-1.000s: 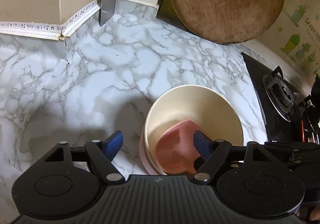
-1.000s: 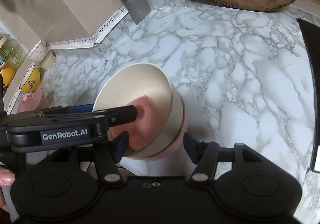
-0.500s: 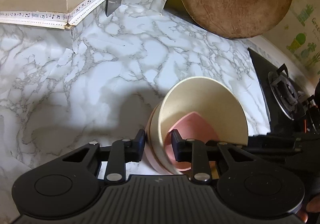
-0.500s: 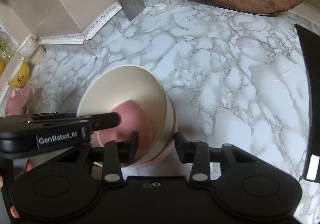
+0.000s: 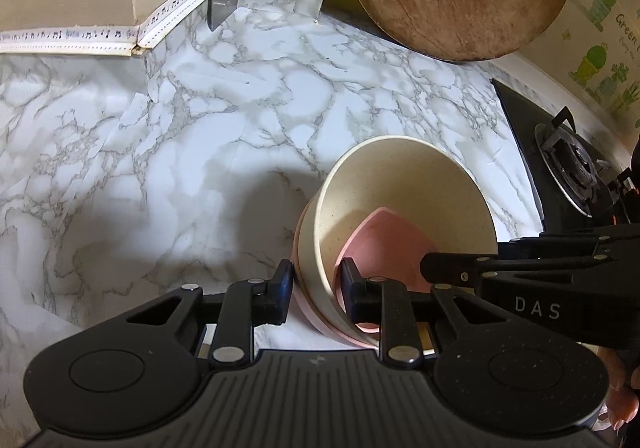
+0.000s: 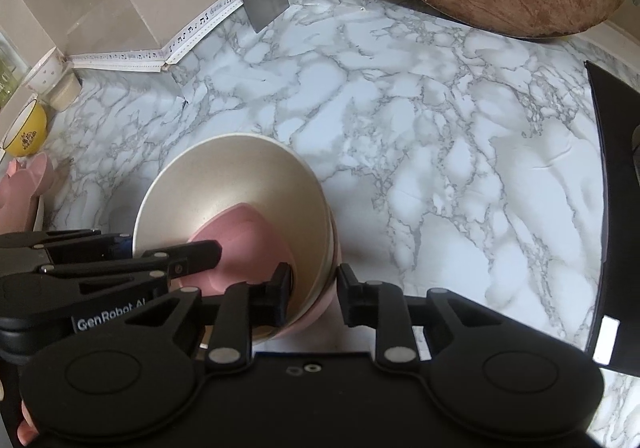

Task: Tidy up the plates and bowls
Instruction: 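Lift the stacked bowls with both grippers and carry them toward the sink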

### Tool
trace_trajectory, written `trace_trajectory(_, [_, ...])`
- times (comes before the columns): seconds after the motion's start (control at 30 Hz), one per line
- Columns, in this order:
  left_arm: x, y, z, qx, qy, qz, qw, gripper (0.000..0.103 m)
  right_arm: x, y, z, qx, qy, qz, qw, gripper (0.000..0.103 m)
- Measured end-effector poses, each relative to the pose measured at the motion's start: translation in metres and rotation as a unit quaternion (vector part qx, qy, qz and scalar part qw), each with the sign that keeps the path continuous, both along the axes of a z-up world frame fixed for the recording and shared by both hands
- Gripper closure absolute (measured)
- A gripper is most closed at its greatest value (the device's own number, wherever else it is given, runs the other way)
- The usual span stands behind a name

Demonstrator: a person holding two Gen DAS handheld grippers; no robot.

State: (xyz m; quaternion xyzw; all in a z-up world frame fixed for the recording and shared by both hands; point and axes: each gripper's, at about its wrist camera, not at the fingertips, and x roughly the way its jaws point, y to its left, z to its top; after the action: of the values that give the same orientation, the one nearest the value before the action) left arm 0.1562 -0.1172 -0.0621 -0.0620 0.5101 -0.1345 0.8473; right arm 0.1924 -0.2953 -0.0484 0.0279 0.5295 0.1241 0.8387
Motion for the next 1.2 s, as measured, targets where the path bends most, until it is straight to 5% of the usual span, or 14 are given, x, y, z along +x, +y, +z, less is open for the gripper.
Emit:
trace_trajectory(0.53, [-0.019, 0.042, 0.042, -0.003, -0.037, 0.042, 0.9984, 0.079, -0.006, 0.043, 0.041, -0.015, -0.044, 0.043, 0.998, 0.078])
trace_trajectory(1.2, [-0.056, 0.18, 0.091, 0.031, -0.07, 0.17, 0.9825, 0.079, -0.013, 0.194, 0.078, -0.004, -0.093, 0.183, 0.979, 0.078])
